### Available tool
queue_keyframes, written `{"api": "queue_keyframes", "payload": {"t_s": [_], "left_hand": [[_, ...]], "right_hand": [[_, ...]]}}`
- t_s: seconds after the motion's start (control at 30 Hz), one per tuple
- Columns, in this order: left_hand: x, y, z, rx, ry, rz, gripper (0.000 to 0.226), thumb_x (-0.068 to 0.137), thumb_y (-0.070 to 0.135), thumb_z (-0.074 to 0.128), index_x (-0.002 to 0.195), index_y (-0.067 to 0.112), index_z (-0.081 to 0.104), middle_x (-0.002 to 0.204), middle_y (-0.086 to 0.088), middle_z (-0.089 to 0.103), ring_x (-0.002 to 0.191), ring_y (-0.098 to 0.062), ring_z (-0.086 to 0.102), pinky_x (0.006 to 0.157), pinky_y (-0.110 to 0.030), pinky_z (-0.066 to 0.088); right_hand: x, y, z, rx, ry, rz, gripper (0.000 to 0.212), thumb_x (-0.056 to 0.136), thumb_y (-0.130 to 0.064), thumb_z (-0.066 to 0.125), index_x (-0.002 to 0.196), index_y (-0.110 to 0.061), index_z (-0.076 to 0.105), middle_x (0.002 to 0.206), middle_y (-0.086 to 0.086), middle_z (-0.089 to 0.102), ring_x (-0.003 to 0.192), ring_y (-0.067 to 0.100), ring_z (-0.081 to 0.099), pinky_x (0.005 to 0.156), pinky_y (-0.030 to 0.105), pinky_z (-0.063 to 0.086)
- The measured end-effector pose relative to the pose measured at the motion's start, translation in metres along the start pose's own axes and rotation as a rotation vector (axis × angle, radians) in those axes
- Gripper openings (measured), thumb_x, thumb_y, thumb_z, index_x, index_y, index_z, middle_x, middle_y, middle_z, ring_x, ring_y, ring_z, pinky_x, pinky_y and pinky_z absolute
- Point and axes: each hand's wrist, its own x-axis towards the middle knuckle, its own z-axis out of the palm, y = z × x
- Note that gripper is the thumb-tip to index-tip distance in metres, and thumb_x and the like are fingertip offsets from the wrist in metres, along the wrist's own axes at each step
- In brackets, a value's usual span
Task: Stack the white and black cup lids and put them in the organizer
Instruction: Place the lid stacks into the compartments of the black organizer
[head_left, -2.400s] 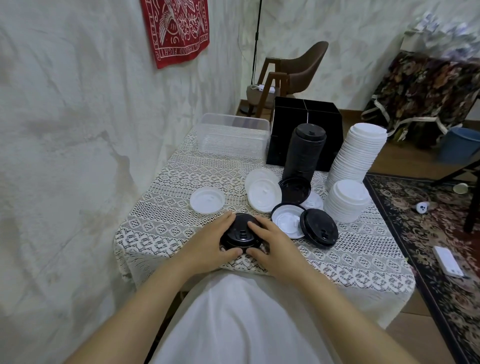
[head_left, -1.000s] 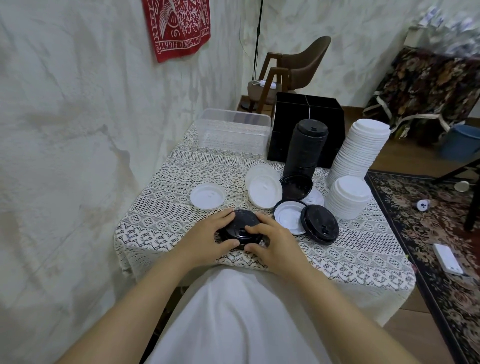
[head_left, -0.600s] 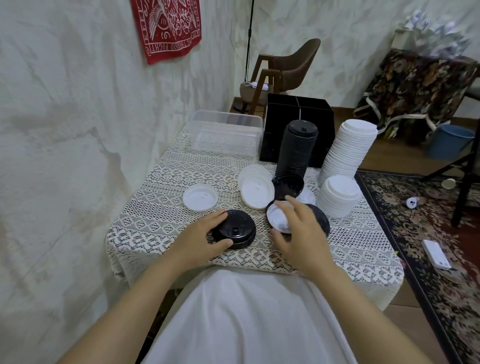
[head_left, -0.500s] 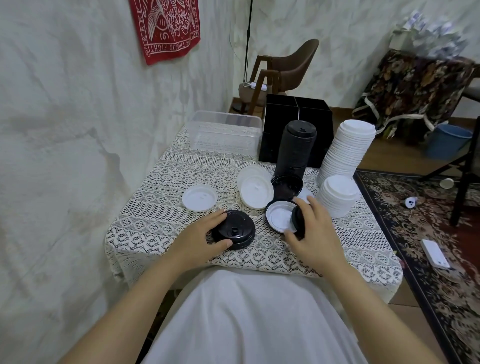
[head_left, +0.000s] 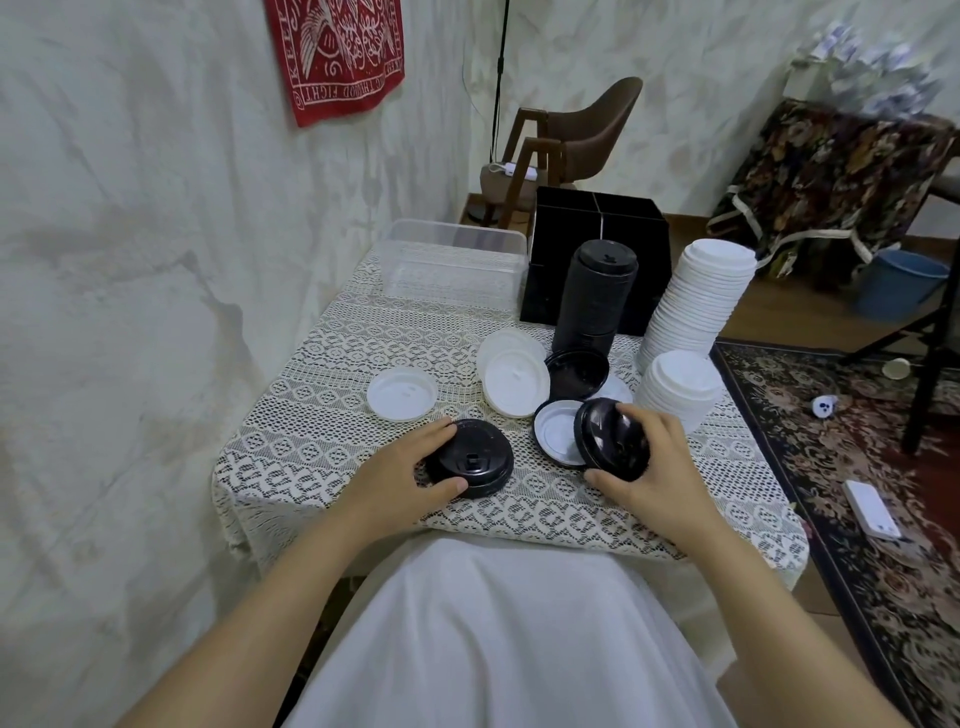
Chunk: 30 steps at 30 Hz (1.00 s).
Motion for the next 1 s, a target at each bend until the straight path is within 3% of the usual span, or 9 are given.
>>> {"api": "queue_keyframes", "payload": {"t_s": [0.1, 0.27, 0.43, 0.57, 0.67, 0.77, 0.9, 1.0], "left_hand": [[0.0, 0.0, 0.0, -0.003, -0.001, 0.001, 0.067, 0.087, 0.036, 0.069, 0.145, 0.033, 0.038, 0.138, 0.033, 0.024, 0.133, 0.002, 0.028, 0.116, -0.033, 0.025], [-0.001, 0.001, -0.001, -0.01, -0.002, 0.006, 0.067, 0.086, 0.036, 0.069, 0.145, 0.034, 0.038, 0.139, 0.032, 0.025, 0.136, -0.002, 0.03, 0.116, -0.034, 0.026], [0.0, -0.002, -0.001, -0.044, 0.001, -0.013, 0.08, 0.083, 0.036, 0.073, 0.149, 0.037, 0.028, 0.15, 0.015, 0.038, 0.136, -0.008, 0.037, 0.112, -0.034, 0.032], [0.0, -0.005, -0.002, -0.112, -0.018, -0.029, 0.098, 0.078, 0.032, 0.079, 0.151, 0.04, 0.014, 0.152, 0.013, 0.034, 0.139, -0.007, 0.033, 0.115, -0.037, 0.029], [0.0, -0.005, -0.001, -0.151, -0.014, -0.044, 0.104, 0.075, 0.023, 0.081, 0.151, 0.039, 0.012, 0.152, 0.012, 0.034, 0.138, -0.005, 0.033, 0.116, -0.037, 0.029], [0.0, -0.007, -0.002, -0.171, -0.035, -0.045, 0.107, 0.073, 0.021, 0.082, 0.151, 0.039, 0.011, 0.153, 0.012, 0.033, 0.14, -0.004, 0.031, 0.117, -0.036, 0.028], [-0.001, -0.006, -0.004, -0.141, -0.038, -0.026, 0.095, 0.077, 0.02, 0.075, 0.152, 0.035, 0.018, 0.154, 0.011, 0.031, 0.14, -0.007, 0.03, 0.116, -0.034, 0.028], [-0.002, -0.002, -0.004, -0.113, -0.045, 0.003, 0.076, 0.089, 0.017, 0.065, 0.151, 0.03, 0.024, 0.152, 0.016, 0.029, 0.137, -0.001, 0.028, 0.112, -0.023, 0.026]], "right_hand": [[0.002, -0.014, 0.005, 0.02, 0.034, -0.086, 0.08, 0.069, -0.023, 0.088, 0.137, -0.026, 0.045, 0.123, -0.006, 0.038, 0.102, -0.007, 0.04, 0.086, -0.008, 0.023], [0.007, -0.04, 0.018, 0.044, -0.024, -0.195, 0.081, 0.067, -0.025, 0.089, 0.137, -0.023, 0.049, 0.126, -0.006, 0.037, 0.104, -0.014, 0.038, 0.091, -0.006, 0.022], [0.012, -0.059, 0.041, 0.031, -0.158, -0.231, 0.081, 0.07, -0.031, 0.087, 0.14, -0.028, 0.046, 0.13, -0.011, 0.035, 0.112, -0.007, 0.038, 0.092, -0.003, 0.026], [0.017, -0.069, 0.057, -0.039, -0.293, -0.243, 0.082, 0.073, -0.036, 0.084, 0.144, -0.024, 0.044, 0.137, -0.01, 0.032, 0.126, 0.003, 0.037, 0.103, 0.01, 0.026], [0.021, -0.072, 0.067, -0.087, -0.364, -0.252, 0.084, 0.074, -0.036, 0.083, 0.146, -0.021, 0.042, 0.147, -0.005, 0.032, 0.135, 0.008, 0.033, 0.107, 0.013, 0.023], [0.024, -0.073, 0.072, -0.129, -0.414, -0.248, 0.087, 0.074, -0.038, 0.083, 0.148, -0.023, 0.04, 0.152, -0.003, 0.03, 0.14, 0.012, 0.03, 0.115, 0.025, 0.026], [0.025, -0.072, 0.075, -0.17, -0.448, -0.239, 0.088, 0.074, -0.042, 0.082, 0.149, -0.025, 0.038, 0.156, -0.003, 0.025, 0.143, 0.012, 0.025, 0.118, 0.03, 0.024], [0.024, -0.071, 0.076, -0.192, -0.459, -0.235, 0.089, 0.075, -0.044, 0.08, 0.15, -0.024, 0.036, 0.158, -0.004, 0.022, 0.144, 0.011, 0.023, 0.118, 0.028, 0.023]]}}
